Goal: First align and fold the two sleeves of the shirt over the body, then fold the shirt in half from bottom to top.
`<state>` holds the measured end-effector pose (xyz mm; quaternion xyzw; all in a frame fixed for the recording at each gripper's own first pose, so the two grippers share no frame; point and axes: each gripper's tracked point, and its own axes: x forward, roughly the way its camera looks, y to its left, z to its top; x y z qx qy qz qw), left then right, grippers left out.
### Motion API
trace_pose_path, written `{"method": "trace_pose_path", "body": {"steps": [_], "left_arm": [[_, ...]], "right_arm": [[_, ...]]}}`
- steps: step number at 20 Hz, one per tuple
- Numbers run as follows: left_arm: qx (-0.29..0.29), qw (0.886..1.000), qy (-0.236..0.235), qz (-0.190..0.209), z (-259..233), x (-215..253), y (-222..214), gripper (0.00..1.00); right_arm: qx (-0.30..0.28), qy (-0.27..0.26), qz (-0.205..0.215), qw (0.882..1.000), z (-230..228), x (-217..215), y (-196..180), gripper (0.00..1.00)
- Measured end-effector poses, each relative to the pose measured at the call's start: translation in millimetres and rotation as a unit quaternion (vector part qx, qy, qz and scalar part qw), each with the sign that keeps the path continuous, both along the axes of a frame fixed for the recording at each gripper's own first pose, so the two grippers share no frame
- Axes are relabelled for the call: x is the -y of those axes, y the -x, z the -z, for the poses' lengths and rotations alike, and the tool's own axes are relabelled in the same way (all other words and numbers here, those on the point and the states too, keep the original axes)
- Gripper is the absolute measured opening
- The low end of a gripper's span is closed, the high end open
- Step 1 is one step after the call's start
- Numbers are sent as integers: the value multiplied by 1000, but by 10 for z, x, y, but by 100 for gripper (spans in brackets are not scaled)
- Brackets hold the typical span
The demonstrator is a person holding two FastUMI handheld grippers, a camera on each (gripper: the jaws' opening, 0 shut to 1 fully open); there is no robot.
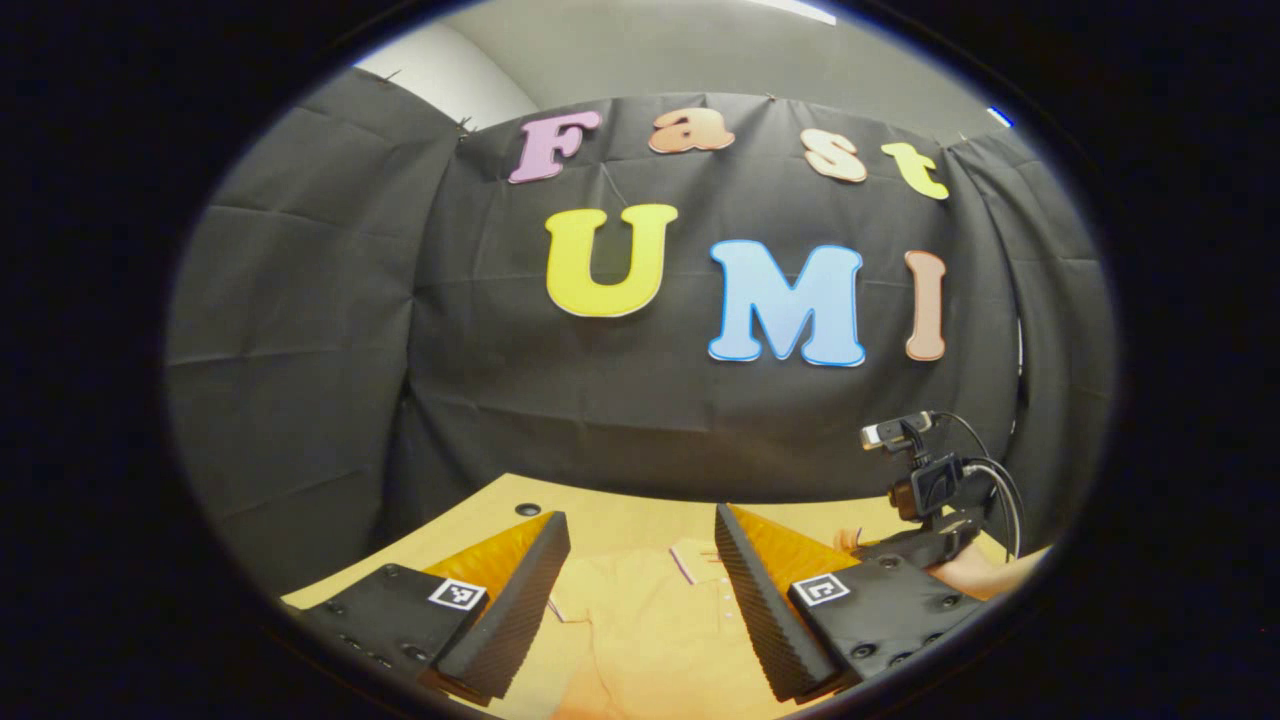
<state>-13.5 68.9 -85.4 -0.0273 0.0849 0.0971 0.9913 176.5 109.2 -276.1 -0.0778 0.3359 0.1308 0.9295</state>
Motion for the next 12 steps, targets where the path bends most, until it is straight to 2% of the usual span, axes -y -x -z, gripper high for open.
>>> {"method": "trace_pose_path", "body": {"steps": [6,11,12], "left_arm": [[-16,999,-13,-30,170,-337,56,94],[-24,999,-2,-30,296,-529,-46,95],[-26,999,-2,-26,317,-554,-77,95]], "right_arm": [[-34,-5,-38,999,194,-345,128,5],[-66,-4,-45,997,318,-397,220,5],[-67,-6,-44,997,326,-408,227,9]]}}
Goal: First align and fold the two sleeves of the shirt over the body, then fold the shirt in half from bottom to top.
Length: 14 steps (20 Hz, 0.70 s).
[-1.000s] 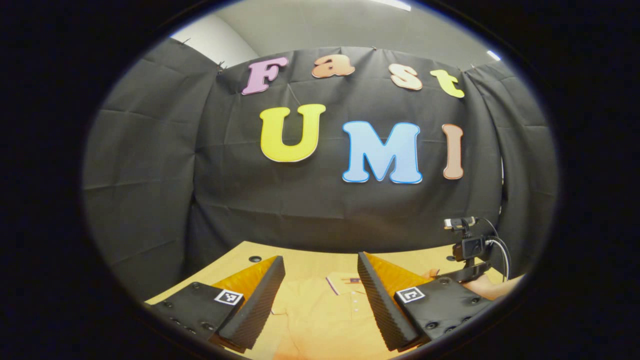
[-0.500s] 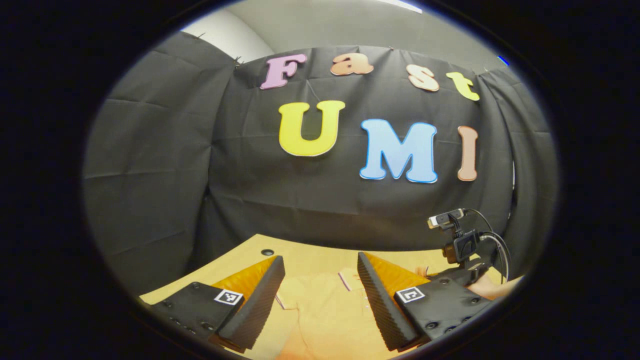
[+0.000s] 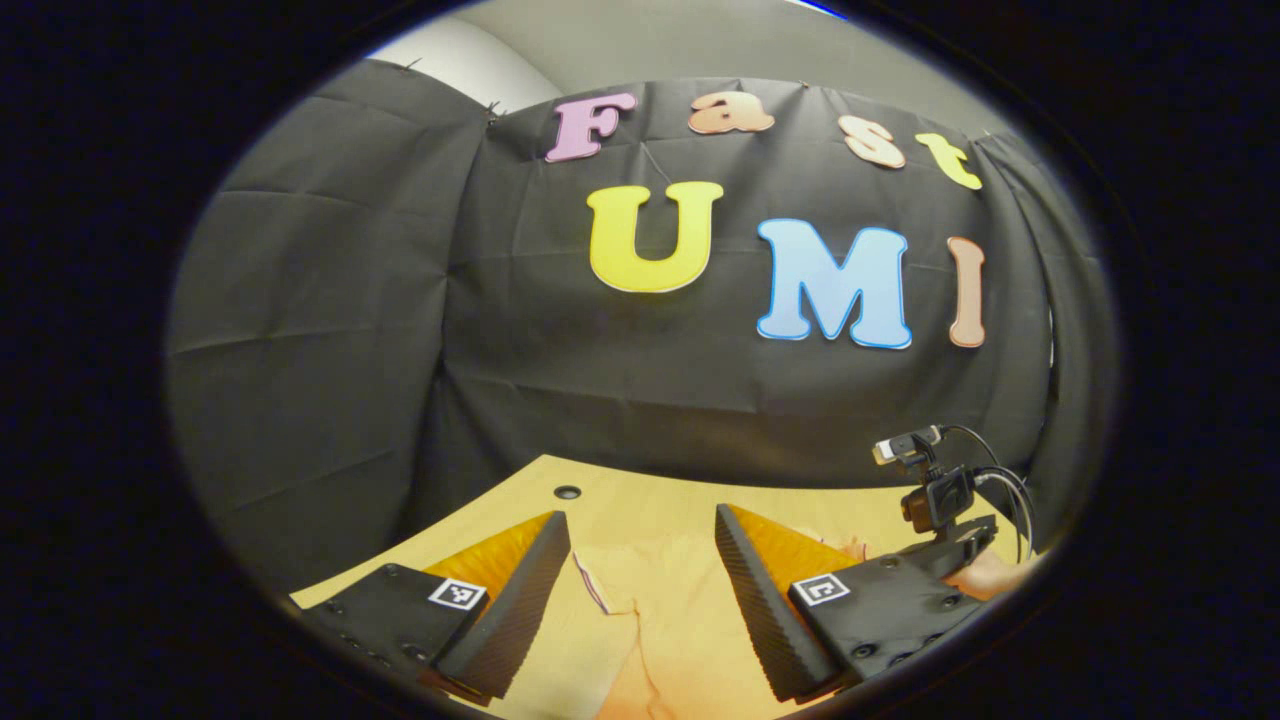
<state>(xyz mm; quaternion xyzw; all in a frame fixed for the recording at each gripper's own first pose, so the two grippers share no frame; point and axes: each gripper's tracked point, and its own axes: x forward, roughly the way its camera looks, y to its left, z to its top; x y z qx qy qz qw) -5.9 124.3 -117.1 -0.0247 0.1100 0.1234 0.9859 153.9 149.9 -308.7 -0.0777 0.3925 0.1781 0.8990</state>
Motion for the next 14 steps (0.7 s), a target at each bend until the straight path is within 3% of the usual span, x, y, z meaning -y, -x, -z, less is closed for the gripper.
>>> {"method": "trace_pose_path", "body": {"steps": [1,2,3,4,6,7,8,9,14], "left_arm": [[-1,1000,-1,5,23,-23,-37,95],[-2,1000,-1,11,42,-46,-68,95],[-3,1000,0,17,61,-63,-100,95],[-5,1000,3,24,96,-81,-133,95],[-11,999,12,37,198,-117,-210,95],[-14,999,15,44,247,-136,-251,95],[-17,998,18,50,313,-159,-304,95],[-22,998,22,55,399,-190,-352,95],[-52,996,43,52,843,-431,-650,95]], "right_arm": [[-1,-6,3,1000,-24,-20,16,12],[-3,-13,7,1000,-34,-38,27,28],[-5,-16,13,1000,-36,-50,47,34],[-5,-19,17,1000,-69,-57,64,48],[-2,-24,26,999,-159,-58,137,52],[5,-29,28,999,-220,-73,181,60],[14,-29,32,999,-301,-62,217,89],[26,-27,37,999,-400,-30,257,95],[94,-44,64,993,-1004,34,410,97]]}}
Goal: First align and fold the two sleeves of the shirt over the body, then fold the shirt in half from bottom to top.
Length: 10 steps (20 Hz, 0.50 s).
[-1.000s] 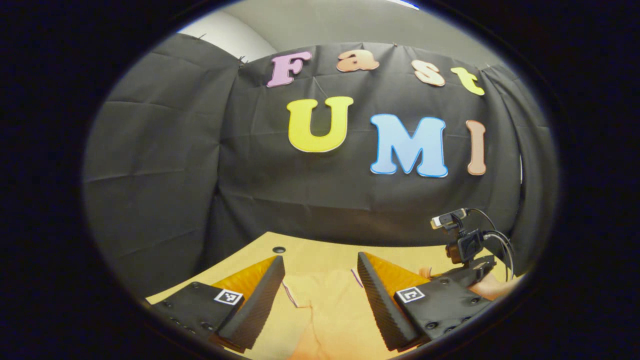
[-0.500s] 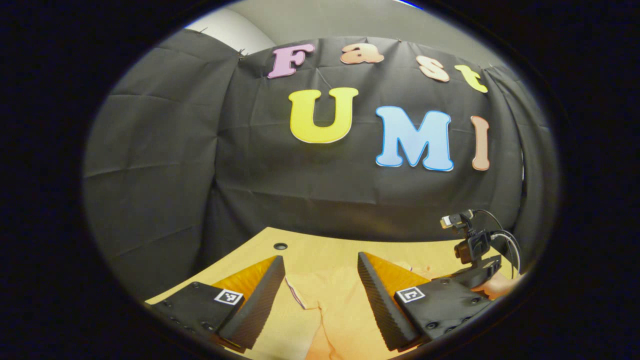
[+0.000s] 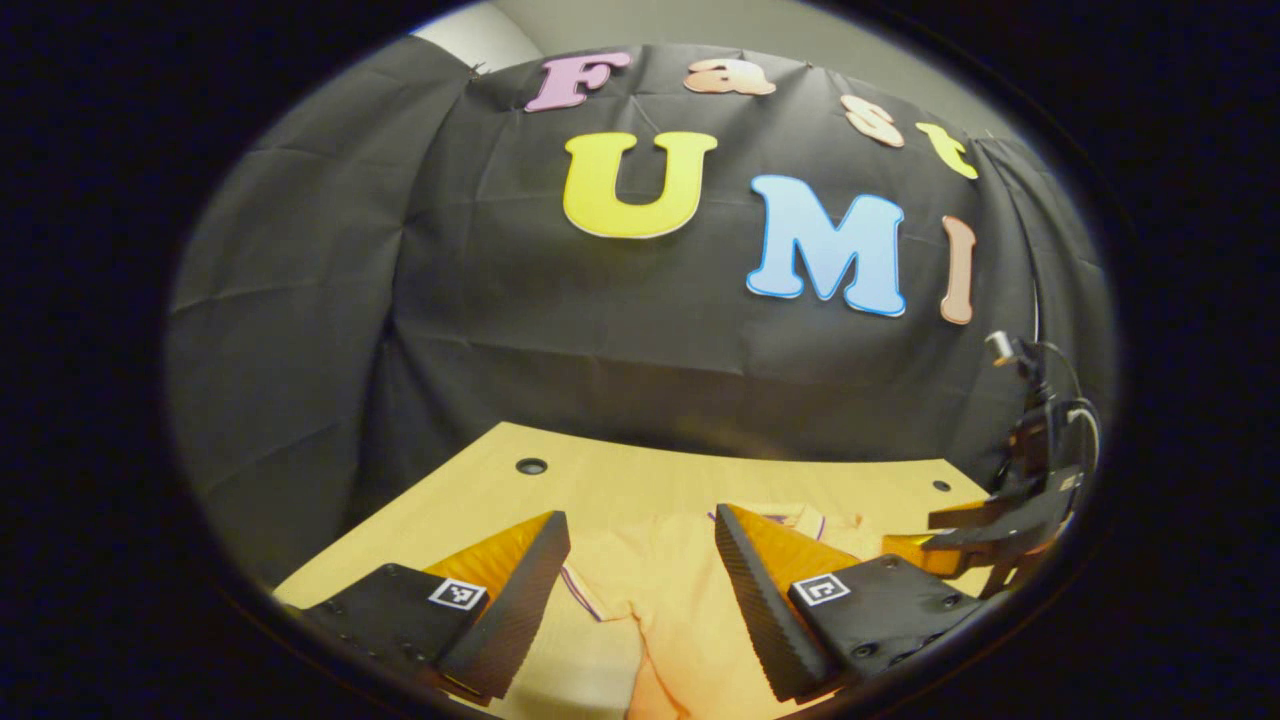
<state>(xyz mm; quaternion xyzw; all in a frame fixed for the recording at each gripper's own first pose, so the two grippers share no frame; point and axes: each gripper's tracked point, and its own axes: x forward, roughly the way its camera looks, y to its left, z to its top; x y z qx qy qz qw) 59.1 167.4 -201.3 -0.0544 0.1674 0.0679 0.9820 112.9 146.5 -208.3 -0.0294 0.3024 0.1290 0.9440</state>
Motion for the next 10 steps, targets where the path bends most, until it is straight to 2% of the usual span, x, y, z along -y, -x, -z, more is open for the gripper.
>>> {"method": "trace_pose_path", "body": {"steps": [5,10], "left_arm": [[-40,999,21,-22,506,-243,-270,95],[-87,994,33,-62,1100,-511,-514,95]], "right_arm": [[45,-29,30,998,-538,115,158,97],[73,-28,43,996,-852,274,336,97]]}}
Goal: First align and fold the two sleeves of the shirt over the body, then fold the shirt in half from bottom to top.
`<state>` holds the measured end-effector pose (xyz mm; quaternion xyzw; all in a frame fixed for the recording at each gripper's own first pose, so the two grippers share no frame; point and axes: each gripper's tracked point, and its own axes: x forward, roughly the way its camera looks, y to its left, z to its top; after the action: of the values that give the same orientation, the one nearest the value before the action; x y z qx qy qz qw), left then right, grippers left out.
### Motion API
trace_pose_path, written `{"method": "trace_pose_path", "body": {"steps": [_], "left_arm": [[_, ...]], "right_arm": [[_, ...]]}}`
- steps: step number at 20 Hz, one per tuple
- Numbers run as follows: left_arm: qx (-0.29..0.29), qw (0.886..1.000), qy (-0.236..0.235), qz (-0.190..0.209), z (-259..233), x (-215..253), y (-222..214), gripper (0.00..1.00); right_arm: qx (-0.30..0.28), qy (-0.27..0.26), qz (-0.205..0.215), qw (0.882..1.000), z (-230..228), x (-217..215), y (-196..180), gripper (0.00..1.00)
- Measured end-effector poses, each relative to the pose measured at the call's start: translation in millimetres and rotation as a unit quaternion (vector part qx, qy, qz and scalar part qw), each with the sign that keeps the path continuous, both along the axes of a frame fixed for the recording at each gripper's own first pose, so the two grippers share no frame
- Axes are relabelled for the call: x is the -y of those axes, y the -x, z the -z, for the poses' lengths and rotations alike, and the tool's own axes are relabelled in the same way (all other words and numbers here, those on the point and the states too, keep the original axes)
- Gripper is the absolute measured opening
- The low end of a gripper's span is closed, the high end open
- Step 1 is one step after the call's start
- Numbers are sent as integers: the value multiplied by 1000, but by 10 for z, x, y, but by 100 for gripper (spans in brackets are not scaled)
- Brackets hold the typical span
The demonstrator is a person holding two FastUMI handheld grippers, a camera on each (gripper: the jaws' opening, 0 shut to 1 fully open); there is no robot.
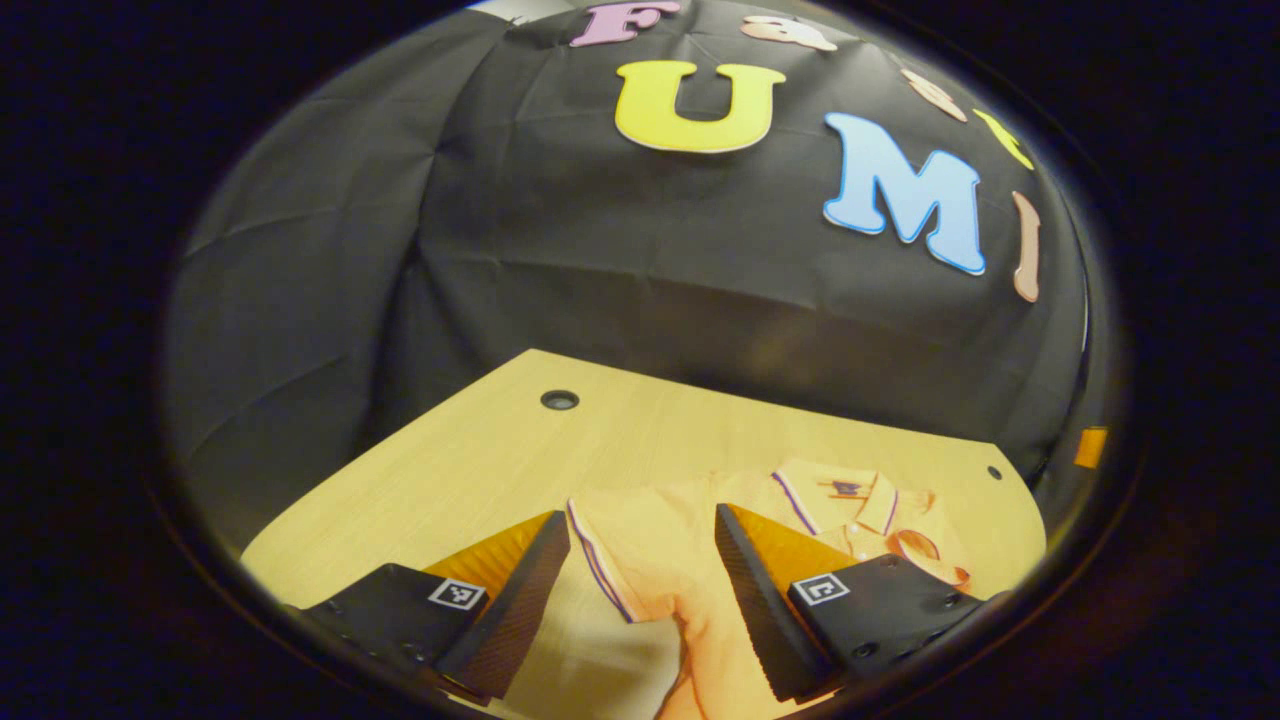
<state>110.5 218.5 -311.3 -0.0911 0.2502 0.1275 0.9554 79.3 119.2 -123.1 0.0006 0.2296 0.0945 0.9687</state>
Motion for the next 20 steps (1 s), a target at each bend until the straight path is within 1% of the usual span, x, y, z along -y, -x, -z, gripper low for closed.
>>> {"method": "trace_pose_path", "body": {"steps": [4,7,8,9,11,12,13,15,16,18,19,20], "left_arm": [[-37,999,12,-17,428,-142,-204,95],[-58,998,9,-20,663,-210,-318,94],[-65,998,10,-22,734,-227,-337,94],[-70,997,12,-23,804,-240,-374,94],[-84,996,13,-24,938,-237,-369,94],[-85,996,2,-25,940,-250,-386,94],[-79,997,2,-21,945,-252,-429,95],[-83,996,-5,-21,981,-245,-427,93],[-88,996,-12,-22,985,-245,-425,95],[-98,995,-25,-21,1025,-229,-428,92],[-109,993,-40,-22,1067,-250,-405,82],[-118,992,-51,-16,1083,-255,-392,74]], "right_arm": [[0,3,-1,1000,-45,5,147,97],[-9,-16,-1,1000,-47,-52,293,97],[-13,-19,-2,1000,-46,-66,349,95],[-16,-20,-2,1000,-32,-62,389,97],[-21,-23,-2,1000,-15,-62,451,97],[-22,-24,0,999,-10,-50,473,97],[-24,-24,2,999,4,-37,493,97],[-29,-29,4,999,21,-23,538,97],[-32,-32,6,999,28,-11,556,97],[-34,-36,11,999,47,26,590,97],[-36,-38,13,999,67,40,592,97],[-38,-35,14,999,97,65,605,97]]}}
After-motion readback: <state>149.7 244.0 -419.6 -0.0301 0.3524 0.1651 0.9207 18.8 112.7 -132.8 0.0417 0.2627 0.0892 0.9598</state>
